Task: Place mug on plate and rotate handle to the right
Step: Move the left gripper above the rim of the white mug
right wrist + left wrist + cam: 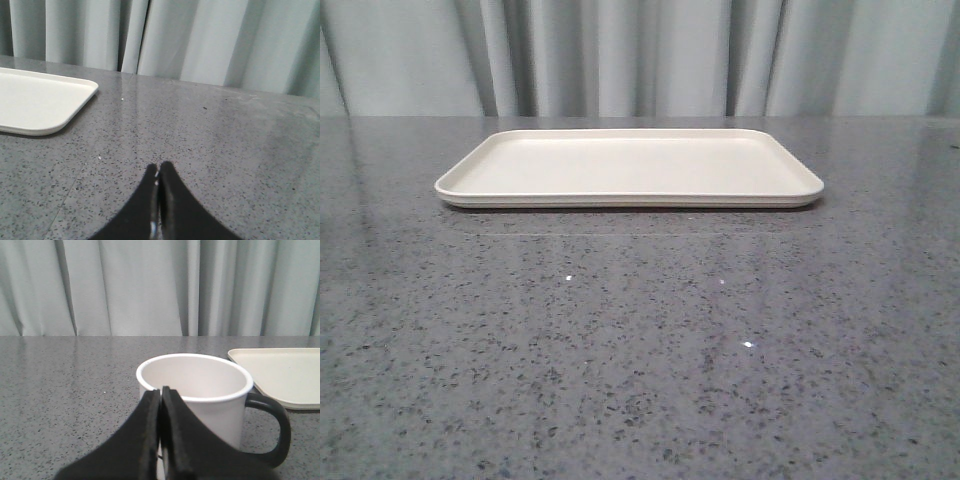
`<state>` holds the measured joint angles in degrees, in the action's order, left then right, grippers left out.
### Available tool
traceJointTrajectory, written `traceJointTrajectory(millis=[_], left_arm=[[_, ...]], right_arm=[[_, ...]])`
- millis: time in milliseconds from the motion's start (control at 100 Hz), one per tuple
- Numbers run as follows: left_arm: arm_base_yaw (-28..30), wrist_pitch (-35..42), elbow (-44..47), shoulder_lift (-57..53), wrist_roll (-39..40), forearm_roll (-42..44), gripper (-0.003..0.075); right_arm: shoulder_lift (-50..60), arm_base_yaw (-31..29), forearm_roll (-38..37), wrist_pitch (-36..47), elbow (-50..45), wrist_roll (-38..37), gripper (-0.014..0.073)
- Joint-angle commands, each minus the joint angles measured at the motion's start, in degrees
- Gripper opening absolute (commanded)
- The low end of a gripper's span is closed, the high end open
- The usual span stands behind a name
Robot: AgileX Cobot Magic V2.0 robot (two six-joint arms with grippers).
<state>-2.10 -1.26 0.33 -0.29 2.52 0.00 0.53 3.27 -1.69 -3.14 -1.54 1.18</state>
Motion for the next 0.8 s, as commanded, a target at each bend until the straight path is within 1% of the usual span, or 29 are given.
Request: traceJointTrajectory(millis=[0, 790], left_arm=[[-0.4, 5.1, 0.2, -1.9, 0.4, 0.0, -0.0019], [-0.4, 5.2, 0.2, -1.9, 0.4, 0.0, -0.0019]], right_arm=[[1.2, 0.1, -0.7, 4.9, 0.0, 0.2, -0.0068], [1.2, 0.1, -1.9, 4.9, 0.0, 0.2, -0.0068]])
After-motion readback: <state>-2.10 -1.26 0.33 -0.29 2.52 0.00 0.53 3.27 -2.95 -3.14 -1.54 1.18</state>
